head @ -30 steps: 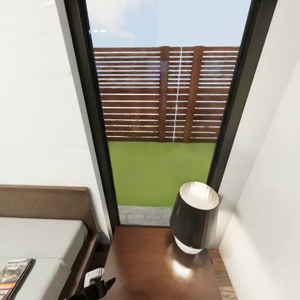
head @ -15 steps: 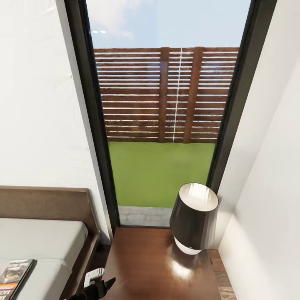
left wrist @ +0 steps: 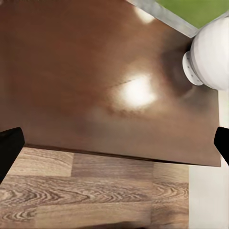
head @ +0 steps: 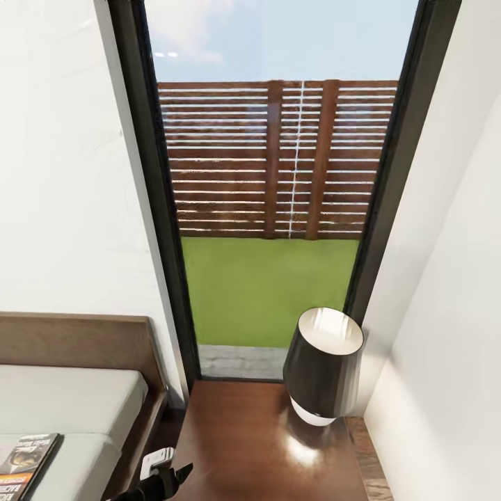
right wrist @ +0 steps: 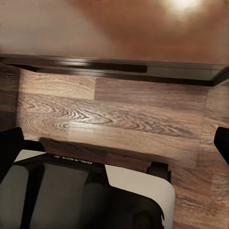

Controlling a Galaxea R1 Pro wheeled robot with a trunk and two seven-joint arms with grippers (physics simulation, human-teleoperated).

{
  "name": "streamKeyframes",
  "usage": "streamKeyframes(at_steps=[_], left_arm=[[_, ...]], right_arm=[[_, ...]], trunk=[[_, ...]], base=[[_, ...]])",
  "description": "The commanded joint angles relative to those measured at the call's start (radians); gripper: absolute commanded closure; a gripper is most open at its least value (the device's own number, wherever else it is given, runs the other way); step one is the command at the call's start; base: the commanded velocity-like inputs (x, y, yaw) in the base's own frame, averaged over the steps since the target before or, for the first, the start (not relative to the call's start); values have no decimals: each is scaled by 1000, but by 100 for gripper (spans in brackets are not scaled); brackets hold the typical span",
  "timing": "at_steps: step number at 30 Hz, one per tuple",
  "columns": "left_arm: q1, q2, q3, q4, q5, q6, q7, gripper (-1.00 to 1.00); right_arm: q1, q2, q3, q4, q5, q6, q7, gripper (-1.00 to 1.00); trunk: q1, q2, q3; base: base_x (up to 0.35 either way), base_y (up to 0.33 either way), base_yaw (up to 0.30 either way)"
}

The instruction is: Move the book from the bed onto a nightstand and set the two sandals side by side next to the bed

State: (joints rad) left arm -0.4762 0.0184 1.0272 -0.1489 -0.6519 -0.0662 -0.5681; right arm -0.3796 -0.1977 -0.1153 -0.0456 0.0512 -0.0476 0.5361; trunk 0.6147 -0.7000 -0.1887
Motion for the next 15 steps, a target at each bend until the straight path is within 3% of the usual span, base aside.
streamKeyframes(at_steps=[1, 15], left_arm=[[-1, 0, 7, 0, -11, -6, -2, -100], [-1, 0, 7, 0, -11, -6, -2, -100]], right_arm=[[-1, 0, -7, 1, 6, -2, 4, -100], [-1, -1, -7, 1, 6, -1, 4, -100]], trunk=[[-4, 6, 2], [-57, 104, 46]], base=[[0, 0, 0], [0, 0, 0]])
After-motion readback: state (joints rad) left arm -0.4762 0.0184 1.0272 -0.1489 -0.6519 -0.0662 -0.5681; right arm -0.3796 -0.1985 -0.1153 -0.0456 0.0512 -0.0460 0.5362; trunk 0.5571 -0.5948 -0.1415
